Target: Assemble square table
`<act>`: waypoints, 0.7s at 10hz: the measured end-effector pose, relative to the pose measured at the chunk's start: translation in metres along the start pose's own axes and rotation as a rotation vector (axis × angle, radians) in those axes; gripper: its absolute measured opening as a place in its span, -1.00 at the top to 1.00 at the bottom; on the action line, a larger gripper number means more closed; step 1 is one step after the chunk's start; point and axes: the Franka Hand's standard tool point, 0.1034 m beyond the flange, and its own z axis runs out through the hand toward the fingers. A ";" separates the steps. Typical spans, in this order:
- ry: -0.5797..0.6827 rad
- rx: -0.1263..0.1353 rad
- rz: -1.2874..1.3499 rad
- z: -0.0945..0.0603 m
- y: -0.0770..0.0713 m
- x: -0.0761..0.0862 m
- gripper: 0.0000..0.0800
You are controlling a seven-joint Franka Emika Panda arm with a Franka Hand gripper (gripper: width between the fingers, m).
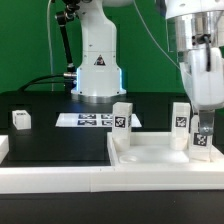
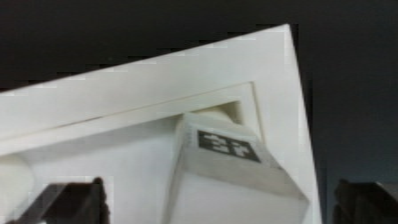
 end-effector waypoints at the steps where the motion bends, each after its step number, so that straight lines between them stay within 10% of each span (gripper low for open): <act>1: 0.006 0.000 -0.162 0.000 -0.001 0.001 -0.62; 7: 0.041 -0.021 -0.686 0.002 0.001 0.002 -0.62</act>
Offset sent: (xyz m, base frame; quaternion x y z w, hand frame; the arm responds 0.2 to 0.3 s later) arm 0.0000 0.0000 0.0000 0.0000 0.0000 -0.1296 0.9916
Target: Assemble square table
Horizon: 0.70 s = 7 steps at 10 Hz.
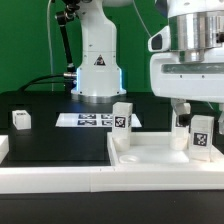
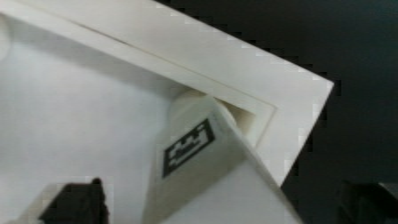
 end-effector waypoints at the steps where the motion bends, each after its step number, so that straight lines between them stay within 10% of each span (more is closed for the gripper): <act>1: 0.004 -0.012 -0.082 0.000 0.000 0.000 -0.62; 7: 0.029 -0.040 -0.531 -0.002 -0.001 0.004 -0.62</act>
Offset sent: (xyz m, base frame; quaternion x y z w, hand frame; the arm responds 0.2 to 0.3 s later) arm 0.0094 0.0031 0.0021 0.0116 -0.0090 -0.1672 0.9858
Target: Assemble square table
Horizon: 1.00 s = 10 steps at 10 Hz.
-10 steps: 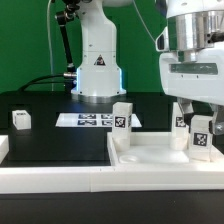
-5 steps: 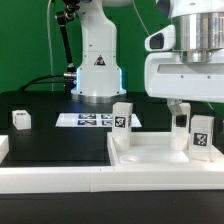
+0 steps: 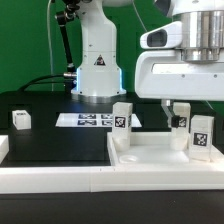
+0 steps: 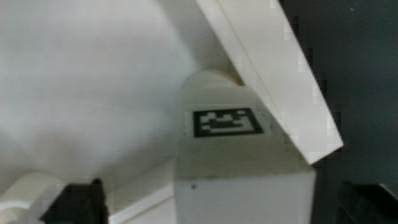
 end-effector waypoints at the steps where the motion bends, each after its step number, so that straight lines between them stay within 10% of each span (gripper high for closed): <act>1: 0.002 -0.003 -0.015 0.000 -0.001 -0.001 -0.62; 5: 0.003 -0.003 -0.006 0.000 0.000 0.000 0.28; 10: 0.002 -0.002 0.173 0.000 0.000 0.000 0.28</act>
Offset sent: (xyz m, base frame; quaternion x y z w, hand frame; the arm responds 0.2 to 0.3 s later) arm 0.0000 0.0000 0.0000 0.0000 0.0000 0.0000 1.0000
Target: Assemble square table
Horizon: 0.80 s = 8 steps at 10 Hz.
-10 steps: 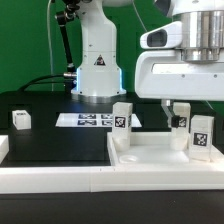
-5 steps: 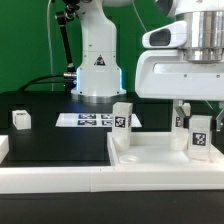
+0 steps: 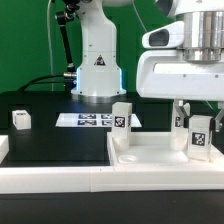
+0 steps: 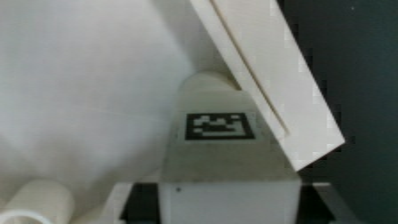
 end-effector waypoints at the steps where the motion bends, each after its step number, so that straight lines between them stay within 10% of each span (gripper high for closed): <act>1: 0.000 0.000 0.071 0.000 0.000 0.000 0.28; 8: 0.005 0.010 0.785 0.001 -0.002 -0.005 0.27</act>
Offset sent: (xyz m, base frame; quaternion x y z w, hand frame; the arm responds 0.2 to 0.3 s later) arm -0.0083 0.0034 0.0036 0.0006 -0.0016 0.2693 0.9631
